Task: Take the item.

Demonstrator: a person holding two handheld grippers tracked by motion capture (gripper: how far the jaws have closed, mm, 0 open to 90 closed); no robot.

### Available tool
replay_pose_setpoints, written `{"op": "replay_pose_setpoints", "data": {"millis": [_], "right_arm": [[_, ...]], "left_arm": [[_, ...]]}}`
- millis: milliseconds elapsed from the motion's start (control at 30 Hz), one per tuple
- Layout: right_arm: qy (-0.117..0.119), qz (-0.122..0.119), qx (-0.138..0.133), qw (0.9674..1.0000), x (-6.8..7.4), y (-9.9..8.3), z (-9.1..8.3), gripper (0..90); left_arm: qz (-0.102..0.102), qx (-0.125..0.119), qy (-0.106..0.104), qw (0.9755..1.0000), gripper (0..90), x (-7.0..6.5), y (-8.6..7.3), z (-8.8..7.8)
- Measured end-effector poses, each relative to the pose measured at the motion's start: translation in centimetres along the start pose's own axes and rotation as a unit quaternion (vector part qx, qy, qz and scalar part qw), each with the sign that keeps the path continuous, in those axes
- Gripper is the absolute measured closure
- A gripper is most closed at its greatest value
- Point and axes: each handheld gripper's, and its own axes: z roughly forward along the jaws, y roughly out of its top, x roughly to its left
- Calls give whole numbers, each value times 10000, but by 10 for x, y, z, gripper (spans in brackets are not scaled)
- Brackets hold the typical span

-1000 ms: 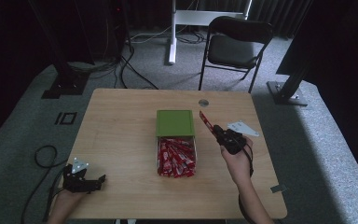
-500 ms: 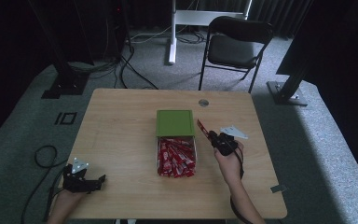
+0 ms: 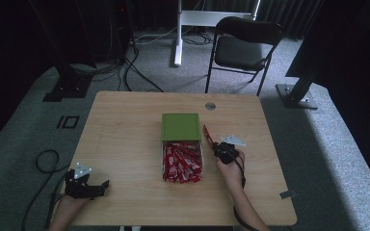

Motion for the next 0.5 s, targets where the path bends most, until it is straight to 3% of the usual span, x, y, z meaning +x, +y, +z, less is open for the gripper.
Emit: {"op": "replay_pose_setpoints", "data": {"millis": [300, 500], "right_arm": [[11, -69, 165, 9998, 1, -2, 4, 859], [171, -33, 326, 9993, -1, -1, 4, 704]], "left_arm": [[0, 0, 0, 10000, 6, 0, 0, 0], [0, 0, 0, 10000, 6, 0, 0, 0]]}}
